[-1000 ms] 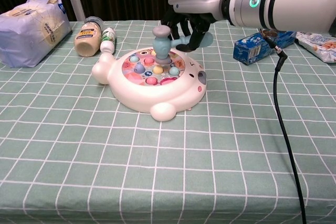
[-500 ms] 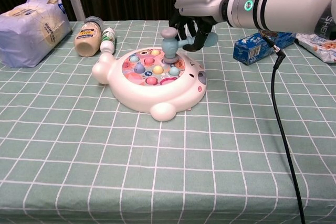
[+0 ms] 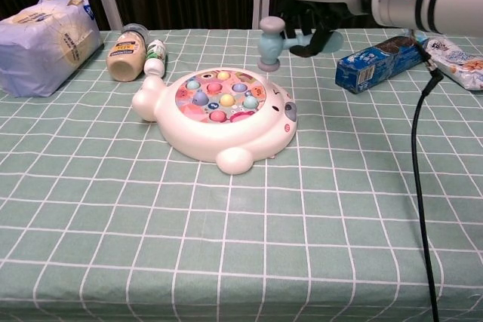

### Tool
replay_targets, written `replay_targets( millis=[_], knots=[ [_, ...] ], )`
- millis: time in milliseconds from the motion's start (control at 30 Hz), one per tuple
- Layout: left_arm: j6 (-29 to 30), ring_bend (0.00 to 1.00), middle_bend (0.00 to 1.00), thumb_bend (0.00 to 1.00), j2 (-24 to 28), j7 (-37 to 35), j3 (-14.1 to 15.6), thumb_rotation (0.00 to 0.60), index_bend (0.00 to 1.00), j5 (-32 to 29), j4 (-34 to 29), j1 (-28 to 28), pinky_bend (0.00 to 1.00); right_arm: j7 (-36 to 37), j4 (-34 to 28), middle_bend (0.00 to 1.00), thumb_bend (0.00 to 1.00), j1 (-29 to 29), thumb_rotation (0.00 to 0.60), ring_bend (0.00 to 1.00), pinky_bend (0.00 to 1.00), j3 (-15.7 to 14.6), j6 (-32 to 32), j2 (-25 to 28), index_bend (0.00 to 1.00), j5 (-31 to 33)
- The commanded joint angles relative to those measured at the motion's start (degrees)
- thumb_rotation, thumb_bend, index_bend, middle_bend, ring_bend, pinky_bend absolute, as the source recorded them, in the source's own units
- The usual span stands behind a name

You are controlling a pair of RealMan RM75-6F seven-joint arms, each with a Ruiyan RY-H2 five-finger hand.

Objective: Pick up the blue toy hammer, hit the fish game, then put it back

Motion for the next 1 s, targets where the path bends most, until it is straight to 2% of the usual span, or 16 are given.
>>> replay_targets(
  millis=[33,133,267,467,667,867,1000],
  knots=[
    [-0.10,0.00,0.02,0.03,0.01,0.18,0.01,0.600,0.12,0.02,-0.11,-0.05,0.00,5.78,0.58,0.66,0.74,-4.52,0.600,0.56,0.76,-2.10,1.74,0.97,0.74,-3.67],
    [-0.11,0.00,0.02,0.03,0.08,0.55,-0.02,0.600,0.12,0.19,-0.42,-0.16,0.00,11.07,3.00,0.66,0.73,-7.28,0.600,0.56,0.76,-3.19,2.89,-0.04,0.74,-7.55],
    [-0.49,0.00,0.02,0.03,0.12,1.20,-0.05,0.600,0.12,-0.09,-0.99,-0.25,0.00,18.77,8.99,0.64,0.67,-10.37,0.600,0.56,0.74,-4.84,3.75,-2.66,0.74,-12.86],
    [-0.64,0.00,0.02,0.03,0.14,1.98,0.01,0.600,0.12,-0.07,-1.65,-0.31,0.00,25.36,16.83,0.61,0.59,-12.32,0.600,0.55,0.68,-5.49,3.90,-6.77,0.72,-16.80],
    [-0.36,0.00,0.02,0.03,0.27,2.17,0.01,0.600,0.12,-0.11,-1.93,-0.11,0.00,28.73,20.99,0.55,0.48,-13.24,0.600,0.47,0.59,-5.73,3.70,-9.16,0.65,-19.39],
    [-0.39,0.00,0.02,0.03,0.13,2.25,0.03,0.600,0.12,-0.13,-1.80,-0.08,0.00,29.28,21.28,0.47,0.34,-14.10,0.600,0.37,0.51,-5.32,3.59,-9.35,0.56,-20.09],
    [-0.46,0.00,0.02,0.03,0.15,2.19,-0.02,0.600,0.12,-0.05,-1.72,-0.18,0.00,28.80,20.82,0.44,0.30,-14.37,0.600,0.34,0.49,-4.97,2.80,-9.08,0.51,-19.89]
  ],
)
